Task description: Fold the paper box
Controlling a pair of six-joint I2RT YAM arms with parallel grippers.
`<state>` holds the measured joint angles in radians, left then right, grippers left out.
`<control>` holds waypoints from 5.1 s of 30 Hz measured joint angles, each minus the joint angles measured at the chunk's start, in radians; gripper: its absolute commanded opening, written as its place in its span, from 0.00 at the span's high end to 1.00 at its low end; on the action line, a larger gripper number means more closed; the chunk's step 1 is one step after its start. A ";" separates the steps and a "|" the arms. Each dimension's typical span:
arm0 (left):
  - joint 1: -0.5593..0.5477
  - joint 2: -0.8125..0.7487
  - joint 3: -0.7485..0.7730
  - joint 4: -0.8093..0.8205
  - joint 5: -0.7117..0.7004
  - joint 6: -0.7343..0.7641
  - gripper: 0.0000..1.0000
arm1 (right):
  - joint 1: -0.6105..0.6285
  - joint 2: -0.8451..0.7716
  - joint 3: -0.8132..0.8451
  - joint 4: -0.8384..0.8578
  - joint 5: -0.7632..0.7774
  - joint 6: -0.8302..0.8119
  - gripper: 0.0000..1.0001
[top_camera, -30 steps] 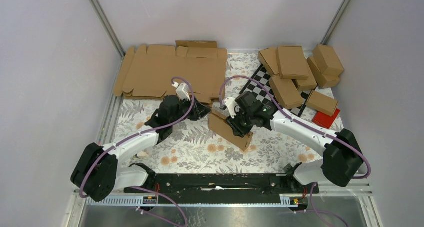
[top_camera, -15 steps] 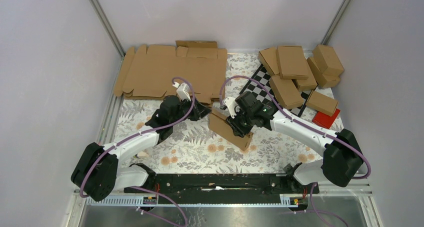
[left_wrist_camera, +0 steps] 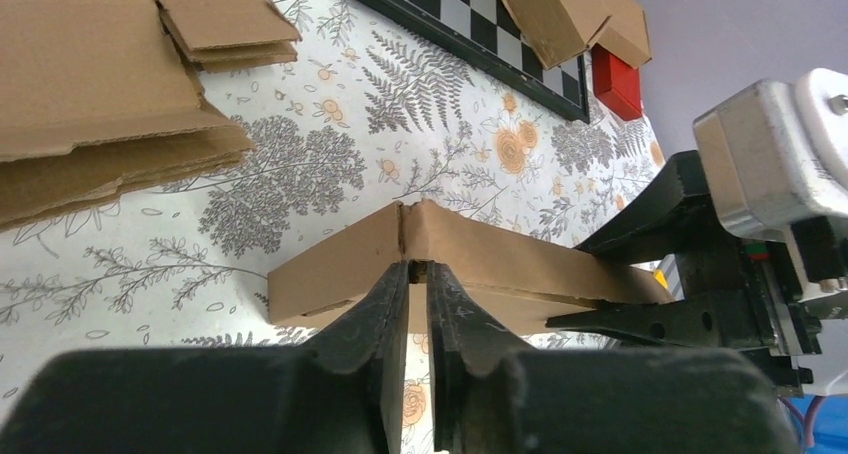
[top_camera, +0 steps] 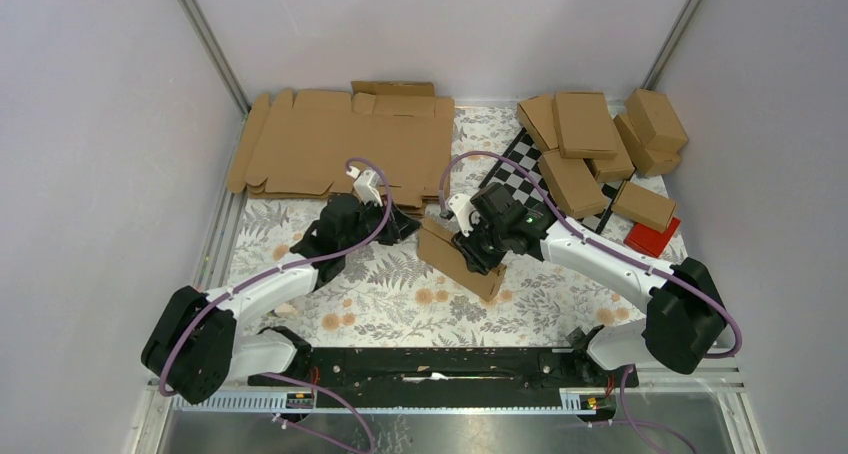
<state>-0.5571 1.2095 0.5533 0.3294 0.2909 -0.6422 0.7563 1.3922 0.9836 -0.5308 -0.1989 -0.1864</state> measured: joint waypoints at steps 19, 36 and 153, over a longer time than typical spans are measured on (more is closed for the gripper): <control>0.034 0.011 0.164 -0.138 -0.003 0.023 0.56 | 0.000 -0.001 0.000 -0.002 -0.003 -0.013 0.69; 0.037 0.090 0.027 0.042 0.058 -0.026 0.94 | 0.001 -0.001 0.000 -0.006 -0.003 -0.034 0.69; -0.071 0.026 0.033 0.004 -0.057 0.386 0.70 | -0.008 -0.001 0.002 -0.005 0.021 -0.029 0.70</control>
<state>-0.6277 1.2354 0.5861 0.3336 0.2337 -0.2558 0.7479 1.3914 0.9852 -0.5358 -0.1783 -0.2153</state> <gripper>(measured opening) 0.161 0.411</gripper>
